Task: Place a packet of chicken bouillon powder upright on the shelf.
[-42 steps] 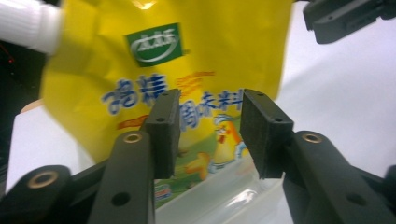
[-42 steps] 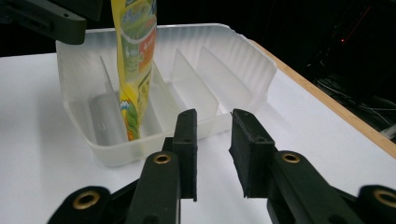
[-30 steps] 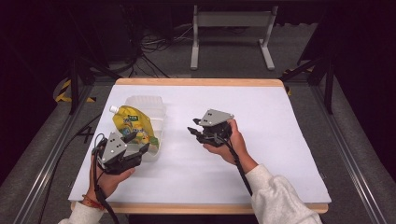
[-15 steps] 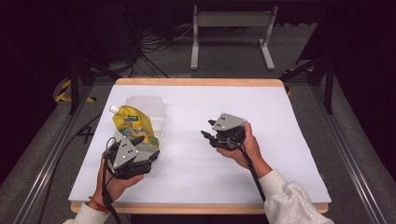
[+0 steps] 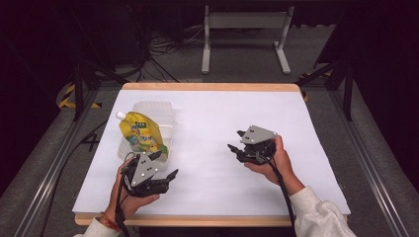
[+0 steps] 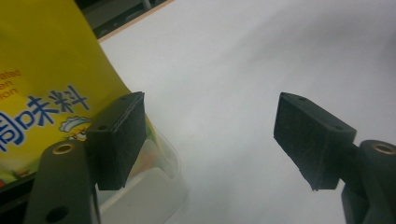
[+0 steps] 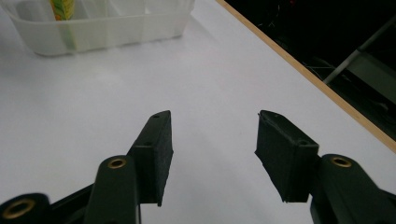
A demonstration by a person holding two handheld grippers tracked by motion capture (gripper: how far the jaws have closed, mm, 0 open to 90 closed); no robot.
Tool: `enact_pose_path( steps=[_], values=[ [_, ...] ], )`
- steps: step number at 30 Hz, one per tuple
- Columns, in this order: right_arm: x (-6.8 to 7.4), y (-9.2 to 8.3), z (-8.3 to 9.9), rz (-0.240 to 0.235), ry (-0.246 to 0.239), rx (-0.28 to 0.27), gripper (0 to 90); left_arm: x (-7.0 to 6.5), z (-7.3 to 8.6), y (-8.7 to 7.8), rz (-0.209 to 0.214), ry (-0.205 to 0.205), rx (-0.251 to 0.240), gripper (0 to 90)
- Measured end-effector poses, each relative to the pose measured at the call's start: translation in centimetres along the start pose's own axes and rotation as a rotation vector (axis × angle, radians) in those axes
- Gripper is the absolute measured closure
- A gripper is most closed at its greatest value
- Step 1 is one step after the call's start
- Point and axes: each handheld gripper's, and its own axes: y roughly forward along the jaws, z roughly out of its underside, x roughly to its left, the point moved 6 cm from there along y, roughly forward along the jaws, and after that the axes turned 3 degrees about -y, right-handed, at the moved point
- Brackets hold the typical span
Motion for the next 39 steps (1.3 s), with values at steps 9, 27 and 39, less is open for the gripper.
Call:
enact_pose_path(
  steps=[9,27,39],
  values=[
    [-0.3,-1.3,2.6,0.026,-0.029,0.056,37.6,-1.7,0.7,1.1,0.035,0.043,0.046,24.0],
    [-0.8,-4.8,8.5,0.053,0.021,0.113,26.0,-3.0,1.8,2.7,0.065,0.104,0.115,21.2],
    [-1.1,-7.4,12.5,0.103,0.062,0.134,19.4,-3.4,2.3,3.4,0.091,0.127,0.145,19.1]
  ],
)
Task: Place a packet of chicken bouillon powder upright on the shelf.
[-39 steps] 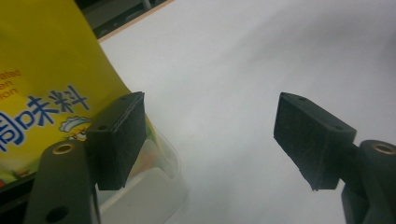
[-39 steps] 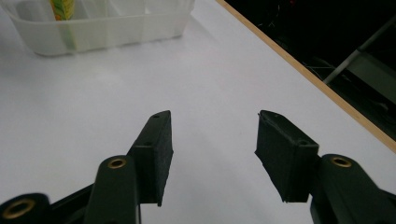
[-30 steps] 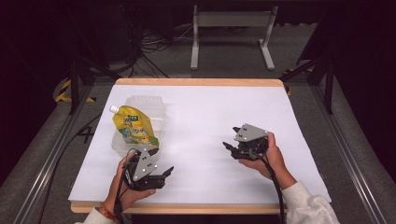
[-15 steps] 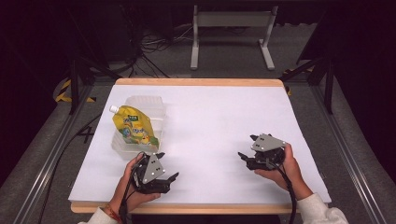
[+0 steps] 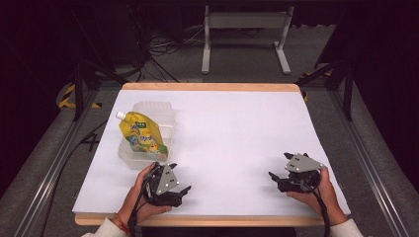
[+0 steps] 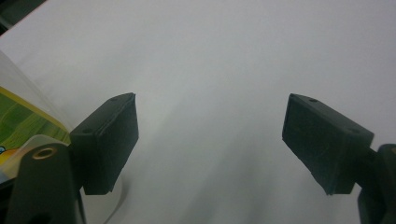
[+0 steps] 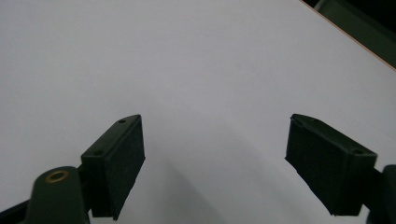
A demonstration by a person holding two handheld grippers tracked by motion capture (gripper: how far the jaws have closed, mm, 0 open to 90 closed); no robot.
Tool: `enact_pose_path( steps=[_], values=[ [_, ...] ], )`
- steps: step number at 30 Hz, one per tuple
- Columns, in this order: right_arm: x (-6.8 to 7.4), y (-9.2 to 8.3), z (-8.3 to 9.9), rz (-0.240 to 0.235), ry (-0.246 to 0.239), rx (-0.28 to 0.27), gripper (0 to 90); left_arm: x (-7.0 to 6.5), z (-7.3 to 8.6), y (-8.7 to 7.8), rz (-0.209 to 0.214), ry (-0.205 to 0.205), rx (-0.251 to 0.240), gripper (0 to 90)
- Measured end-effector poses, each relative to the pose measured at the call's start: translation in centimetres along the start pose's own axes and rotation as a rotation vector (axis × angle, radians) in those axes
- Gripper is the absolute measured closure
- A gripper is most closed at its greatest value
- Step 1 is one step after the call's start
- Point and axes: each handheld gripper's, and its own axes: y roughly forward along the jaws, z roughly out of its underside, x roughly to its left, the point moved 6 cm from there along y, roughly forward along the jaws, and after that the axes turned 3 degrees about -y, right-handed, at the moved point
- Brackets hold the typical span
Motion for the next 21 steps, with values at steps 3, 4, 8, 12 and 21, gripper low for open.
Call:
enact_pose_path(
  steps=[3,4,8,12,21],
  values=[
    [-0.3,-0.5,1.1,0.011,0.026,0.002,18.7,0.0,0.0,0.1,0.008,-0.005,-0.007,18.6],
    [-0.3,-0.5,1.1,0.011,0.026,0.002,18.7,0.0,0.0,0.1,0.008,-0.005,-0.007,18.5],
    [-0.8,-1.4,2.7,0.027,0.056,0.015,18.1,0.1,0.2,0.2,0.019,-0.001,-0.003,17.7],
    [-1.1,-2.2,4.1,0.048,0.092,0.016,17.6,0.1,0.2,0.2,0.041,-0.013,-0.008,16.7],
    [-0.9,-3.3,6.2,0.078,0.144,0.023,17.0,0.1,1.0,0.3,0.072,-0.013,-0.004,15.6]
  ],
)
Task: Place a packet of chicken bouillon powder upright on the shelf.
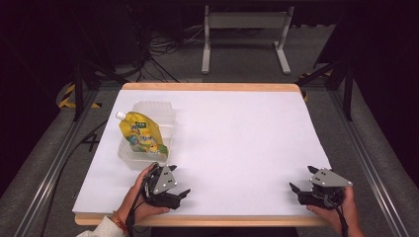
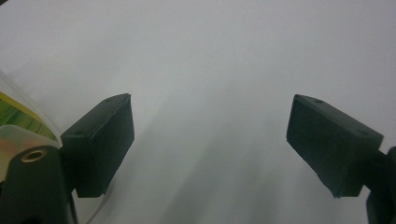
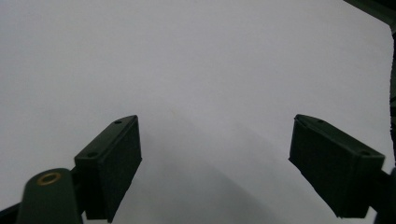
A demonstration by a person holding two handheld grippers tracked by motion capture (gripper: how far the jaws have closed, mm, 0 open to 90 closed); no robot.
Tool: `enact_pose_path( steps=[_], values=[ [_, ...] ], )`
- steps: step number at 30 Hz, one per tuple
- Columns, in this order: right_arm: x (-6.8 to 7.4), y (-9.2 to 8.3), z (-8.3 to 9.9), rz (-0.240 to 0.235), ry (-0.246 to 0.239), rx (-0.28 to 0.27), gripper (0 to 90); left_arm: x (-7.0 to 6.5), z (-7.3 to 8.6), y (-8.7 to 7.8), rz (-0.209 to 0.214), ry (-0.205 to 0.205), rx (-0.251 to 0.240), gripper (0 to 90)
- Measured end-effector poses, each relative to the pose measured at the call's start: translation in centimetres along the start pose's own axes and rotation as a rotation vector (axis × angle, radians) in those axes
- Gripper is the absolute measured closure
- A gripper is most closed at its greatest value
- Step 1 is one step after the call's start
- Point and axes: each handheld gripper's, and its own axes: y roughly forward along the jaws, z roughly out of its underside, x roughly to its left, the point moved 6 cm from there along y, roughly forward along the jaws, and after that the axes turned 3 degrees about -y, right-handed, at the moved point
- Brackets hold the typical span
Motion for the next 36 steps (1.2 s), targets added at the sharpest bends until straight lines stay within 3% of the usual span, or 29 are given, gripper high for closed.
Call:
enact_pose_path(
  steps=[9,13,36],
  values=[
    [-0.5,-0.8,1.0,0.040,0.052,-0.011,16.3,0.1,-0.3,0.4,0.015,0.007,-0.003,14.1],
    [-0.5,-1.0,1.0,0.043,0.053,-0.015,16.0,-0.2,-0.3,0.8,0.018,0.029,0.007,13.7],
    [0.0,-0.9,0.8,0.044,0.038,-0.022,15.4,-0.3,-0.2,1.2,0.035,0.025,0.022,12.9]
  ],
)
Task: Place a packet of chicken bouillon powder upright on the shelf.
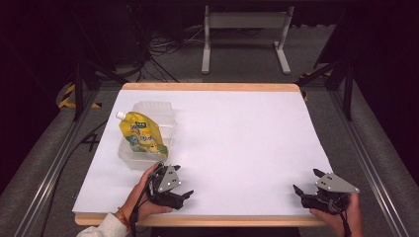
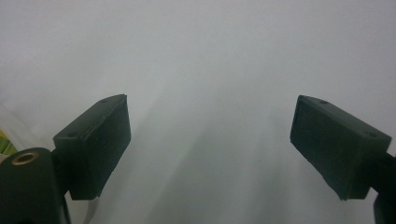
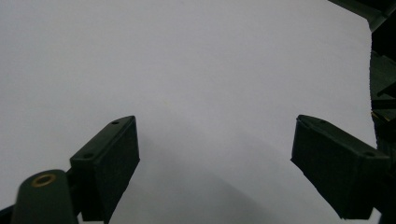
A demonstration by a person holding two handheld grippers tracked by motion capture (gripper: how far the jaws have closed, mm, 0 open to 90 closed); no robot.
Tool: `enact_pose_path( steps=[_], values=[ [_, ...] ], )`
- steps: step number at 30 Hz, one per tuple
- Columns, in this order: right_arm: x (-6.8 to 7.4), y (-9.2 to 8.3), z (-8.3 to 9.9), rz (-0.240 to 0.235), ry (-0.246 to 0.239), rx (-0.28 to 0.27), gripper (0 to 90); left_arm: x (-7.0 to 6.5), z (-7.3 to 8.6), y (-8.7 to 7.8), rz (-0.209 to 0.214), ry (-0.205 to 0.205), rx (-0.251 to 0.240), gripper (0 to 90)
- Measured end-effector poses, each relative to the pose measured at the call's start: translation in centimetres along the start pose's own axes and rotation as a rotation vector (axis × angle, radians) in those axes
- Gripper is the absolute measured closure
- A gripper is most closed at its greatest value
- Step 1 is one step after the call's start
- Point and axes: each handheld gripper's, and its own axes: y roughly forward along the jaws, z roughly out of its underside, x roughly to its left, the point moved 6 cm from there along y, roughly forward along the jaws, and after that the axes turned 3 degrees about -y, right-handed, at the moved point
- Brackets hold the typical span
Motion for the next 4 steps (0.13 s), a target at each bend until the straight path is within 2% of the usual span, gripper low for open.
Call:
enact_pose_path(
  steps=[4],
  values=[
    [0.14,0.03,-0.10,-0.002,-0.002,-0.002,15.2,0.08,-0.02,0.02,-0.001,-0.002,-0.002,12.8]
  ],
)
